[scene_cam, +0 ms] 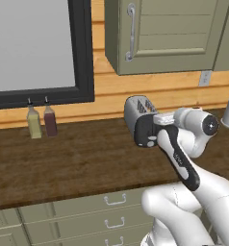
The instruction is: Start the toaster. Once the lever pops up, take the bread to the plate on the dining counter.
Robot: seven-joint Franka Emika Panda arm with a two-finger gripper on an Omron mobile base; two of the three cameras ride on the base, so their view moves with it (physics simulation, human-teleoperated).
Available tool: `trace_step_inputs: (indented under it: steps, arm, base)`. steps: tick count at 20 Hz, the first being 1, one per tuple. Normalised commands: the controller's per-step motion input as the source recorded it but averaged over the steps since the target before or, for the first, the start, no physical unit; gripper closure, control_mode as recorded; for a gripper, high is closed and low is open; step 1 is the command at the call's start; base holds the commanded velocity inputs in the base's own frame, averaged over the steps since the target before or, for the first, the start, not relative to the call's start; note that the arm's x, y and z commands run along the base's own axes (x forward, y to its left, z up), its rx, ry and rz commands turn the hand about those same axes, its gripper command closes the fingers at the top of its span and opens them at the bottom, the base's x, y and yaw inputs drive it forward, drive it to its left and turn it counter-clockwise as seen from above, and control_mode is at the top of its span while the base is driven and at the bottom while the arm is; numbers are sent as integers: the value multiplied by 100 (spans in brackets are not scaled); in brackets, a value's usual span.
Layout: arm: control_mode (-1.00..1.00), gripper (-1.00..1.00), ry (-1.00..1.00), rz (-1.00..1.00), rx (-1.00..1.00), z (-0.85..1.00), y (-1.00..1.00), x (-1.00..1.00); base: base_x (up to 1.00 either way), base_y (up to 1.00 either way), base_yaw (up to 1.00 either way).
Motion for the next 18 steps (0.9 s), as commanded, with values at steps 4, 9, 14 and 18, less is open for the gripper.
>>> trace_step_inputs:
  steps: [4, 9, 14, 18]
  arm:
    - [-100, -100, 0, 0, 0, 0, -1, 11]
    - [-100, -100, 0, 0, 0, 0, -1, 16]
    - [-100, -100, 0, -3, 0, 0, -5, 14]
    - [-100, -100, 0, -8, 0, 0, -8, 1]
  base:
    - [0, 0, 0]
    - [0, 0, 0]
    - [0, 0, 0]
    - [0, 0, 0]
